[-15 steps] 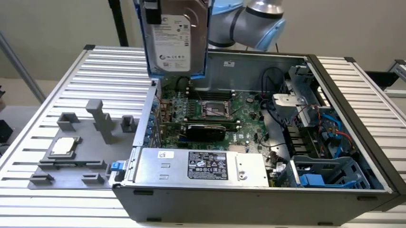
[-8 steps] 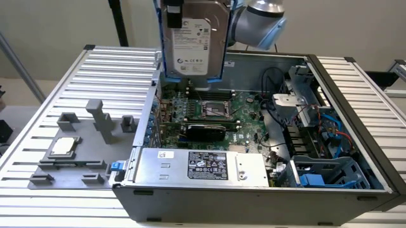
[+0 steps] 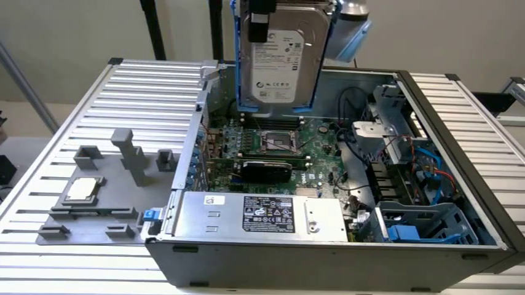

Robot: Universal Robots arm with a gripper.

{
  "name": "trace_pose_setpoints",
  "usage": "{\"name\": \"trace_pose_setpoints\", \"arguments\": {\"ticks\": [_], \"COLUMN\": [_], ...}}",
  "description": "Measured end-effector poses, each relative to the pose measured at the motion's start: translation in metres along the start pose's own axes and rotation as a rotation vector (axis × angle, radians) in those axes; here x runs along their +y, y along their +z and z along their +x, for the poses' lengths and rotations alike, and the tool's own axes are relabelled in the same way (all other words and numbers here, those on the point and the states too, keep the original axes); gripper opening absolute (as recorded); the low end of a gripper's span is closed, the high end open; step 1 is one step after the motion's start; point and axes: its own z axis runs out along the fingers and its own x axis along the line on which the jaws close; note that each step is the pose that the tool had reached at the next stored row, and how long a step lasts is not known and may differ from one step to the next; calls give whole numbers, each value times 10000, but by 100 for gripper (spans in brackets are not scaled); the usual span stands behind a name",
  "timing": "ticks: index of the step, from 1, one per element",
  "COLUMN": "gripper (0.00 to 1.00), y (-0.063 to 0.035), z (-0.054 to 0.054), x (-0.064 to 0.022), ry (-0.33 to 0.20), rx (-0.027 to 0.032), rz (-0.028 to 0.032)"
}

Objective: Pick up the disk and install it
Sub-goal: 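Pick up the disk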

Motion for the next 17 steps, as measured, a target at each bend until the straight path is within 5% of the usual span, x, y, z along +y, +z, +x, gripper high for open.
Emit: {"name": "trace_pose_setpoints", "arguments": {"ticks": [8, 17], "gripper": [0, 0], "y": [-4, 2], "z": [145, 372], "x": [-354, -658], "ry": [0, 1], "rx": [-1, -1], "rz": [-1, -3]}}
